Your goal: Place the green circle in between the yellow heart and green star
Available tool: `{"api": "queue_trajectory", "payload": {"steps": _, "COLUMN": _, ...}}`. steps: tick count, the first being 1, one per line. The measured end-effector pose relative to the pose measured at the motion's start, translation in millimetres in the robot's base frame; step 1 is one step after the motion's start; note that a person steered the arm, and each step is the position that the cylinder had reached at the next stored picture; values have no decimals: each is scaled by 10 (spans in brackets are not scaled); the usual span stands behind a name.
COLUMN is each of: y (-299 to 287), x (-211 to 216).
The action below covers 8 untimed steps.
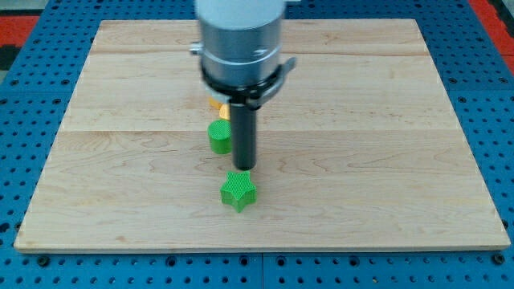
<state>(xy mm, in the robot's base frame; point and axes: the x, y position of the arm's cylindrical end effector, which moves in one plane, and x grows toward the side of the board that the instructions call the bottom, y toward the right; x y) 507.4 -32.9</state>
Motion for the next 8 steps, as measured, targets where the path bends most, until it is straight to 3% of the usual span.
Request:
{"api": "queue_trajectory", "payload": {"steps": 1, "y": -799, "x": 15}}
{"api": "queue_trajectory", "payload": {"steps": 2, "y": -1226, "x": -448}}
{"api": "queue_trajectory", "payload": {"steps": 3, "y": -1036, "x": -939}}
{"api": "queue_trajectory", "payload": {"steps": 5, "y": -448, "x": -692}}
{"api": "queue_trajectory", "payload": {"steps": 7, "y": -345, "x": -336}}
{"api": "queue_trajectory", "payload": {"steps": 8, "y": -572, "x": -205}}
